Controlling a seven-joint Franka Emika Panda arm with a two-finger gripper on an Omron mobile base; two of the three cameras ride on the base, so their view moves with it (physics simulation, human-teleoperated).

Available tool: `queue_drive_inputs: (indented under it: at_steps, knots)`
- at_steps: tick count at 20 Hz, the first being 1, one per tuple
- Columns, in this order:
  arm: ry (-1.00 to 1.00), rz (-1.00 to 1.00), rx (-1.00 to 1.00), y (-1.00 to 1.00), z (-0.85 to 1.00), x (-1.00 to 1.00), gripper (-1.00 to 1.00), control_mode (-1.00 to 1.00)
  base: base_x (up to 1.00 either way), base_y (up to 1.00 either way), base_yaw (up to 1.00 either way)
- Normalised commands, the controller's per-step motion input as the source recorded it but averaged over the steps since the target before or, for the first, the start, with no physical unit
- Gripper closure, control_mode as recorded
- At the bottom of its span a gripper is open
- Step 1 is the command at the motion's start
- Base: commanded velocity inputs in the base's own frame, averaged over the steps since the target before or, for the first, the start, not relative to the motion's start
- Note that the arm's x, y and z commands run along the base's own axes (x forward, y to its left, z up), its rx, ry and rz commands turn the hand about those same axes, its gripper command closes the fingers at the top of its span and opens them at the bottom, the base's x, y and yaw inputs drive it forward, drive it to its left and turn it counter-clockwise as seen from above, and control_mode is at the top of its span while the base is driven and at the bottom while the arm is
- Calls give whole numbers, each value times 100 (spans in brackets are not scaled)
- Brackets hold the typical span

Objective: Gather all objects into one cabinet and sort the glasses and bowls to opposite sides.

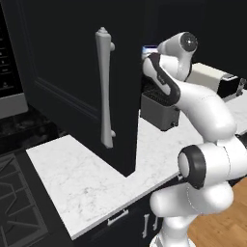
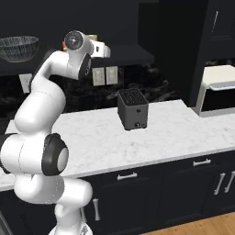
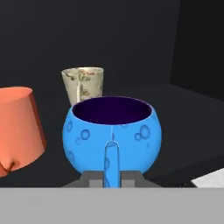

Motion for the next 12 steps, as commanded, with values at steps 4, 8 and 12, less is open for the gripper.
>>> queue_drive_inputs:
  at_steps: [4, 8, 12]
  knots:
    - [2, -4, -3, 0, -3, 40, 100, -100, 0, 0, 0]
    - [-5, -2, -11, 0, -16, 20, 100, -100, 0, 0, 0]
    - [-8, 0, -11, 0, -28, 8, 100, -100, 0, 0, 0]
